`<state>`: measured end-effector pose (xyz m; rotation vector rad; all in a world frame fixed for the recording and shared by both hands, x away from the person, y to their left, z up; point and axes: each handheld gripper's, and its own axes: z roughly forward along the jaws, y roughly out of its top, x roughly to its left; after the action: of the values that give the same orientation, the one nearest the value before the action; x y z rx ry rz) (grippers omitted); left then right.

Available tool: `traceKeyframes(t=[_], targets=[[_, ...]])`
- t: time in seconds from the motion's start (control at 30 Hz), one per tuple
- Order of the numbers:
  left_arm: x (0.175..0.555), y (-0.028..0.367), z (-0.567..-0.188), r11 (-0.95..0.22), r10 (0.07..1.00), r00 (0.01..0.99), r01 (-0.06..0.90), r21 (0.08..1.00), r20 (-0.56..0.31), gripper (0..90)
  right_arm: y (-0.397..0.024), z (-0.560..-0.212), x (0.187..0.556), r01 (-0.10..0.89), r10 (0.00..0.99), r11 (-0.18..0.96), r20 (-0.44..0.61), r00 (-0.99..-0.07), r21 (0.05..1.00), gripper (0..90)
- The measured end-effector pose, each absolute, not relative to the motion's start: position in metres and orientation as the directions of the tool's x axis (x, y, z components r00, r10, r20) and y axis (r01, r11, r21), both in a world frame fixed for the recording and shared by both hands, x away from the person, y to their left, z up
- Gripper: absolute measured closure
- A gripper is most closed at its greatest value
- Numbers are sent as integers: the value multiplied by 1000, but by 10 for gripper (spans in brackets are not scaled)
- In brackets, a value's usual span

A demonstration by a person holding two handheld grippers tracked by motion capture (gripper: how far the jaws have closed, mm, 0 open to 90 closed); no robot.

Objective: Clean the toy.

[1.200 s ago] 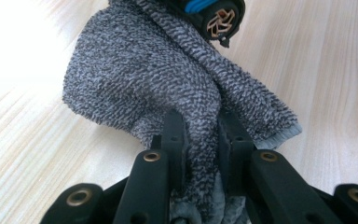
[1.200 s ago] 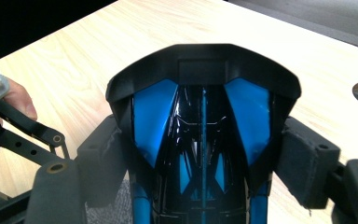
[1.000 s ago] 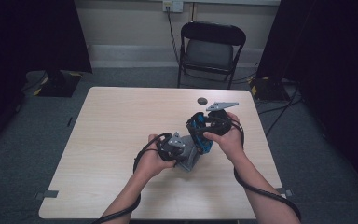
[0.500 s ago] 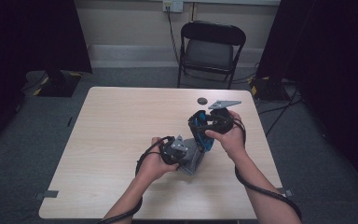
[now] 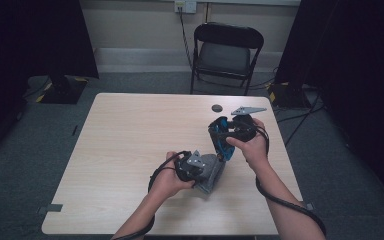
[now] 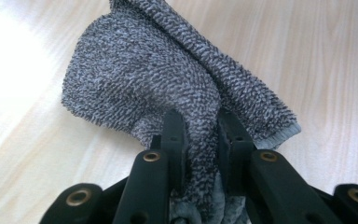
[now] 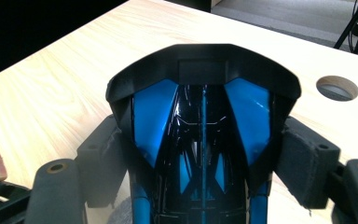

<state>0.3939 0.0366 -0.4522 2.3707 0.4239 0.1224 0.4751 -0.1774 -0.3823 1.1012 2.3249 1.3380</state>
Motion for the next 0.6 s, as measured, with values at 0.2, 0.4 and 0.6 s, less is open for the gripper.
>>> traceKeyframes(t=[0.2, 0.4, 0.6], targets=[[392, 31, -455, -705, 313, 950, 249, 664, -25, 753, -186, -383, 477, 495, 726, 289, 149, -672, 820, 252], [386, 23, -457, -700, 297, 954, 239, 672, -30, 752, -191, -382, 478, 495, 732, 285, 147, -665, 821, 252], [383, 23, -455, -696, 287, 958, 225, 682, -23, 750, -198, -383, 479, 501, 738, 275, 154, -657, 821, 252]])
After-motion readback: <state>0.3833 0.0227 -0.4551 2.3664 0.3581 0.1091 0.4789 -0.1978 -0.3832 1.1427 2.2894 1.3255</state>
